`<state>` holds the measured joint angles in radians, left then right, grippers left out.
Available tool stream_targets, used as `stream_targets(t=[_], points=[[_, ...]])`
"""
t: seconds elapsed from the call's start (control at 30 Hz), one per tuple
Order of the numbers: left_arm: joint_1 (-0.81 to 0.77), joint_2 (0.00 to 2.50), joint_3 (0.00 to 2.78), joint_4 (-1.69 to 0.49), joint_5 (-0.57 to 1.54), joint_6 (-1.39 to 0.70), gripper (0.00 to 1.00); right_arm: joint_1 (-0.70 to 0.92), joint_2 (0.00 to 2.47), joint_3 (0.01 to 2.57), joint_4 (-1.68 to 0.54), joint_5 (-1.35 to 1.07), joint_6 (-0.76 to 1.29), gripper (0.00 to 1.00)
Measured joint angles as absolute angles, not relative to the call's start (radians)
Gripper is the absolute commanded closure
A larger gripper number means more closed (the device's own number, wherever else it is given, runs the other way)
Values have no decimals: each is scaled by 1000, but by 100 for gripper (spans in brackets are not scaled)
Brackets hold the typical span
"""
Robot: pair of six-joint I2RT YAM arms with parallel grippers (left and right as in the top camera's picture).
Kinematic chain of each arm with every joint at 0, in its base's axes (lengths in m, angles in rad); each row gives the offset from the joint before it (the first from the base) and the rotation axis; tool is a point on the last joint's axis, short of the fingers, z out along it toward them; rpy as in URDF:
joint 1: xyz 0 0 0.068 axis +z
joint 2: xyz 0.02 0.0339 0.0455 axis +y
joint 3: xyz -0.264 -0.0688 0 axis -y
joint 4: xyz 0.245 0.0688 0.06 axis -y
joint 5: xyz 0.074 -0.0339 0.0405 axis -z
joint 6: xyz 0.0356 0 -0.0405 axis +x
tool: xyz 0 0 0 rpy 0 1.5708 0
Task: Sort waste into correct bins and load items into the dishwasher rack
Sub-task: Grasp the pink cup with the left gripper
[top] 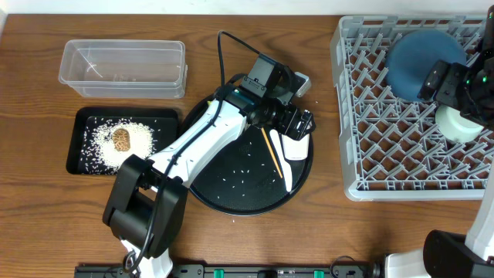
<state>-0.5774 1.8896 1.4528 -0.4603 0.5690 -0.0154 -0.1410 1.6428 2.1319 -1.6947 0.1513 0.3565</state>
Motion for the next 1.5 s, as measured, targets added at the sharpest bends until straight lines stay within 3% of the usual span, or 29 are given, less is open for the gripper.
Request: stream_targets(t=[0.6, 0.97, 1.2, 1.5], points=[[-603, 1982, 1453, -464, 577, -2, 2, -141, 1643, 2132, -1695, 151, 356, 1], [-604, 1982, 1452, -597, 578, 1, 1, -141, 1643, 2132, -1695, 151, 356, 1], [-604, 1982, 1452, -628, 578, 3, 16, -141, 1643, 2132, -1695, 151, 356, 1], [-604, 1982, 1452, -647, 578, -1, 43, -141, 1643, 2132, -1695, 151, 356, 1]])
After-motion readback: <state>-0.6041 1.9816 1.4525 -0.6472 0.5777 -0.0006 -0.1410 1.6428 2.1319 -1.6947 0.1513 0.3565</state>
